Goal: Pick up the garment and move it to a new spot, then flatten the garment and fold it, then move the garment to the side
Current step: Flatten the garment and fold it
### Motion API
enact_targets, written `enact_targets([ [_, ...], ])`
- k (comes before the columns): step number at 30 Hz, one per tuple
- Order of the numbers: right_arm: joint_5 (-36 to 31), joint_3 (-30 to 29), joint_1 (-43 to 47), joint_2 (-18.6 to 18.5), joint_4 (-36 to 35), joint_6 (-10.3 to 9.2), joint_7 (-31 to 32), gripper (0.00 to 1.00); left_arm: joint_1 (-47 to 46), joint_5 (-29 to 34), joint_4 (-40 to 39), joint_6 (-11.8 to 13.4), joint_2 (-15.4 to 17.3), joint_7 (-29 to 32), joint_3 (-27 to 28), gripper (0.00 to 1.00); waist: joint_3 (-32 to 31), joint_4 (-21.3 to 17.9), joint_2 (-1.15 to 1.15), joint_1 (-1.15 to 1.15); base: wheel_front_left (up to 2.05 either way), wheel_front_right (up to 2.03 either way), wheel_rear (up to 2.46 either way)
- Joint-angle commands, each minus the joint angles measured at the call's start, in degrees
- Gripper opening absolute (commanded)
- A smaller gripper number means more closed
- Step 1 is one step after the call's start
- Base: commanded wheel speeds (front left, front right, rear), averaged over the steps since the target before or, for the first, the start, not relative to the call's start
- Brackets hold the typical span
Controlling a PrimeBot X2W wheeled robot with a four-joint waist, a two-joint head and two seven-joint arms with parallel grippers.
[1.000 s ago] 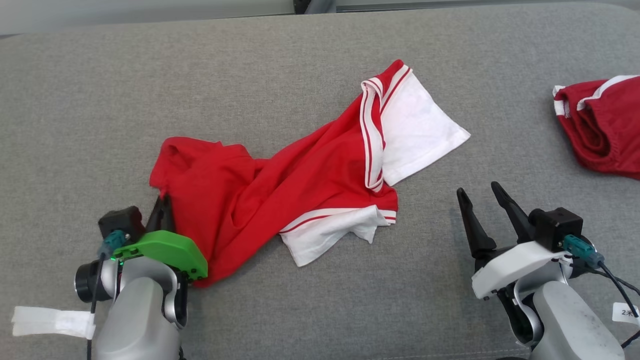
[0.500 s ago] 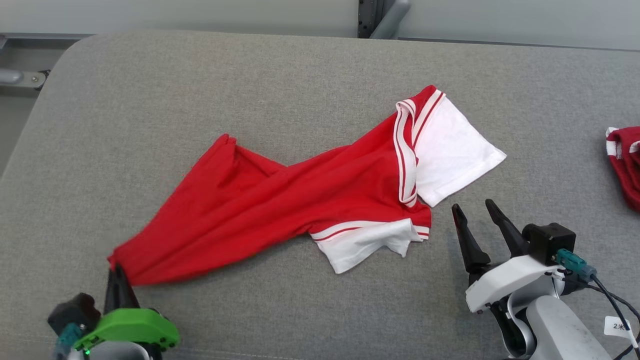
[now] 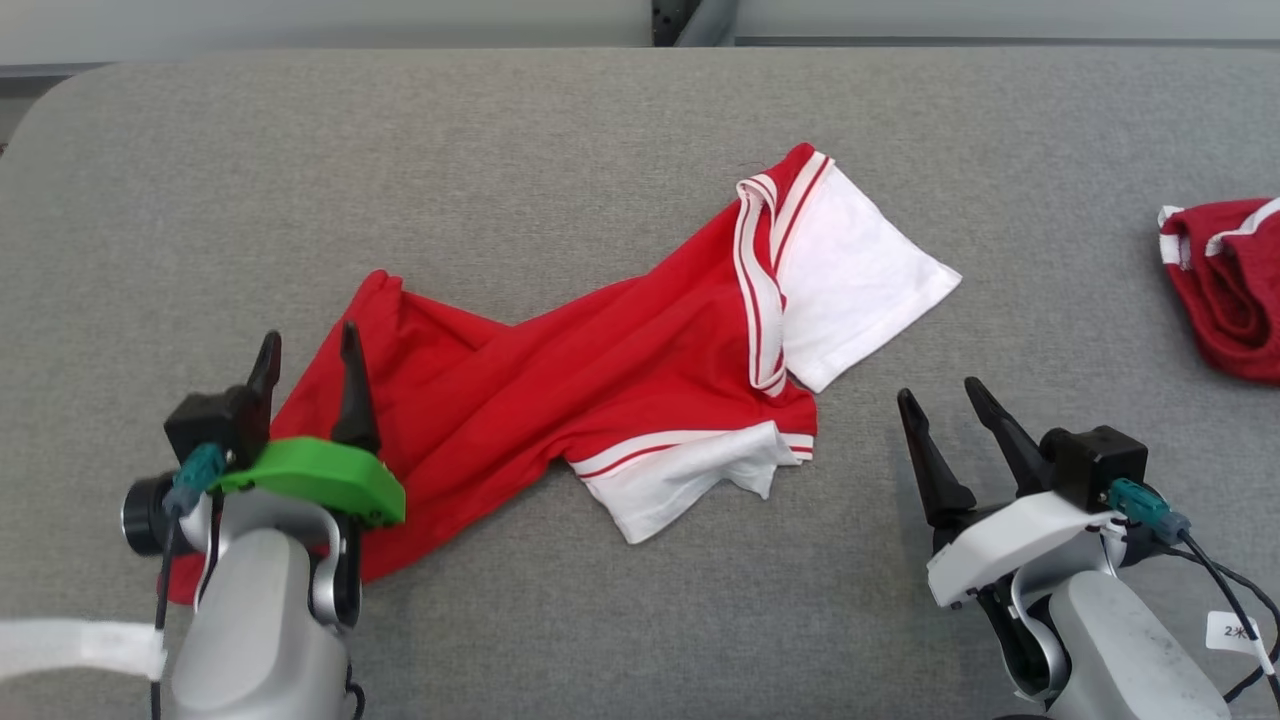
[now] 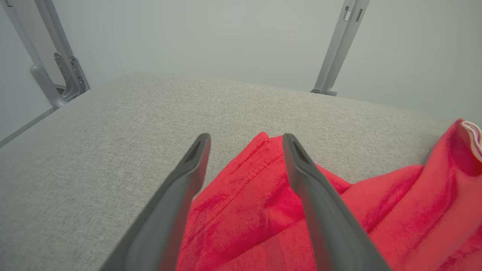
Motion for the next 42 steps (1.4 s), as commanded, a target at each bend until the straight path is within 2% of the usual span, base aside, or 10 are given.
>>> enact_targets([
  [1,0.1,0.4,-1.2,-0.1,-0.2,-0.05,-0.1,1.0,-5.3,1.4,4.0,-1.5,1.4,0.1,-1.4,1.0,2.0,-3.1,0.0,0.0,0.0,0.0,0.0],
  [8,0.4,0.3,-2.0,-0.4,-0.3,-0.05,-0.1,1.0,-15.4,2.3,15.6,-3.0,3.4,3.8,-3.0,1.0,4.3,-6.7,0.0,0.0,0.0,0.0,0.0],
  [17,0.3,0.2,-2.5,0.2,-0.6,-0.05,-0.1,1.0,-22.0,1.5,29.4,-0.9,5.6,11.4,-2.6,0.96,5.7,-8.8,0.0,0.0,0.0,0.0,0.0],
  [18,0.3,0.0,-2.7,0.2,-0.6,-0.05,-0.1,1.0,-22.3,1.3,30.7,-1.2,5.5,11.1,-2.8,0.0,5.7,-8.7,0.0,0.0,0.0,0.0,0.0],
  [28,0.5,0.7,-3.9,0.5,-1.3,-0.05,-0.1,1.0,-28.8,0.7,27.9,-2.5,7.5,1.6,-2.3,0.0,7.0,-9.0,0.0,0.0,0.0,0.0,0.0],
  [36,1.0,0.9,-5.5,0.7,-2.0,-0.05,-0.1,1.0,-37.1,2.7,20.2,-3.9,14.6,-0.1,-1.4,0.0,11.2,-12.4,0.0,0.0,0.0,0.0,0.0],
  [38,0.9,0.9,-5.9,0.7,-2.2,-0.05,-0.1,1.0,-37.6,2.8,19.0,-2.8,15.8,-0.1,-0.5,0.0,12.2,-13.1,0.0,0.0,0.0,0.0,0.0],
  [39,1.0,1.0,-6.0,0.8,-2.2,-0.05,-0.1,1.0,-36.9,3.1,19.7,-2.3,16.1,0.0,-0.2,0.36,12.4,-13.4,0.0,0.0,0.0,0.0,0.0],
  [40,1.0,1.1,-6.0,0.9,-2.1,-0.05,-0.1,1.0,-36.5,2.6,21.1,-2.0,16.4,0.1,0.3,1.0,12.5,-13.7,0.0,0.0,0.0,0.0,0.0],
  [42,1.1,0.9,-6.1,0.9,-2.0,-0.05,-0.1,1.0,-36.4,2.0,21.9,-0.9,16.5,0.0,1.4,1.0,12.6,-13.9,0.0,0.0,0.0,0.0,0.0],
])
